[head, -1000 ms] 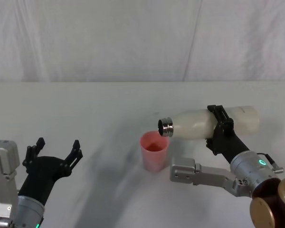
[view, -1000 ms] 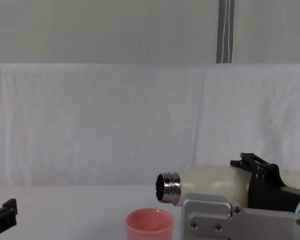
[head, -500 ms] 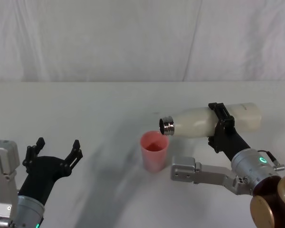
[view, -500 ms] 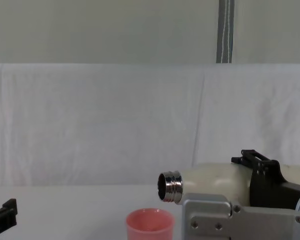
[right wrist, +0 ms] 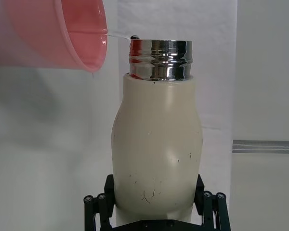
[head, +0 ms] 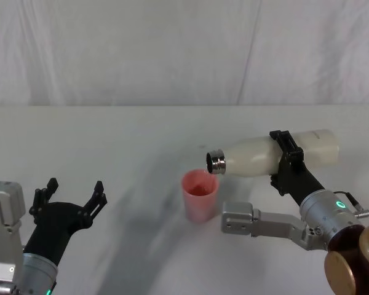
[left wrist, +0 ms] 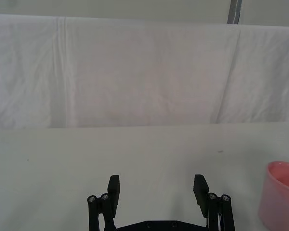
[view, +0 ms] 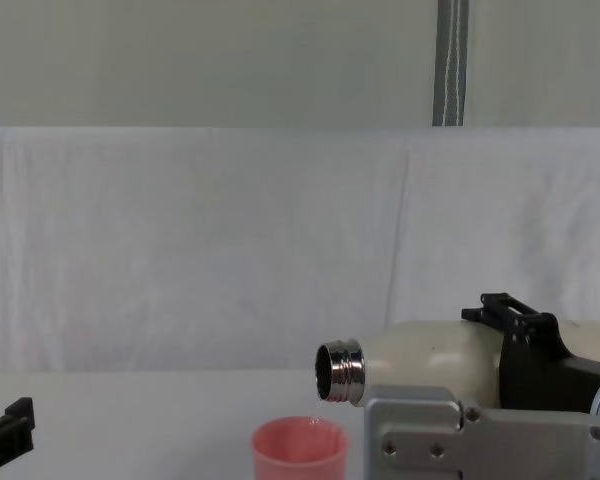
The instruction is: Grasp the thermos with one hand and pour water into the cup lid.
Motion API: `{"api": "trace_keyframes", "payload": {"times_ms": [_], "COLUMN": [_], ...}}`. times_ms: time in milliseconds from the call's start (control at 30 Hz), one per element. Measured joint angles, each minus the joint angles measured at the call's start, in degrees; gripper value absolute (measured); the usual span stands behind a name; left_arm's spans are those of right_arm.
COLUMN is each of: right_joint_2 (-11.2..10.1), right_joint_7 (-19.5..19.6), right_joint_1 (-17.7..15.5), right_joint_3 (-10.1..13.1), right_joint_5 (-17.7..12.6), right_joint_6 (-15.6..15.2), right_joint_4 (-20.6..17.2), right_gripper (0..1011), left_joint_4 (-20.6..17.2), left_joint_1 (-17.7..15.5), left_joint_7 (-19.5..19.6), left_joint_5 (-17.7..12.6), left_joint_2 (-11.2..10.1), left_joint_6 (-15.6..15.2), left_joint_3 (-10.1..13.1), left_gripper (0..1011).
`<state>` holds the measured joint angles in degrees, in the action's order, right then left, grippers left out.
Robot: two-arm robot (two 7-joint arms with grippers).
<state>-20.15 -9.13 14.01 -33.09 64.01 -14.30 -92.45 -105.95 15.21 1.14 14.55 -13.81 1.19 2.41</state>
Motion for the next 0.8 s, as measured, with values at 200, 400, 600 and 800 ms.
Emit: {"api": "trace_keyframes", "payload": {"times_ms": [200,400,600,800], "right_joint_2": [0.0,-0.1,-0.1,-0.1], "right_joint_7": [-0.1,-0.4,-0.6,-0.7], "right_joint_1": [0.2,0.3,0.4,0.4], "right_joint_3": [-0.2,-0.5,-0.8,-0.9], "right_joint_5": [0.3,0.7,1.0,1.1], "right_joint_6": [-0.1,-0.2,-0.3,-0.4], "right_joint_4": [-0.1,-0.3,-0.3,-0.5], "right_gripper": [956,956,956,956], "left_joint_4": [0.0,0.0,0.0,0.0], "left_joint_1": [0.0,0.0,0.0,0.0], "left_joint_7": [0.0,0.0,0.0,0.0], "left_joint_5": [0.0,0.0,0.0,0.0], "left_joint_2": [0.0,0.0,0.0,0.0], "left_joint_6": [0.0,0.0,0.0,0.0], "left_joint_3": [0.0,0.0,0.0,0.0], "left_gripper": [1001,1001,1001,1001]}}
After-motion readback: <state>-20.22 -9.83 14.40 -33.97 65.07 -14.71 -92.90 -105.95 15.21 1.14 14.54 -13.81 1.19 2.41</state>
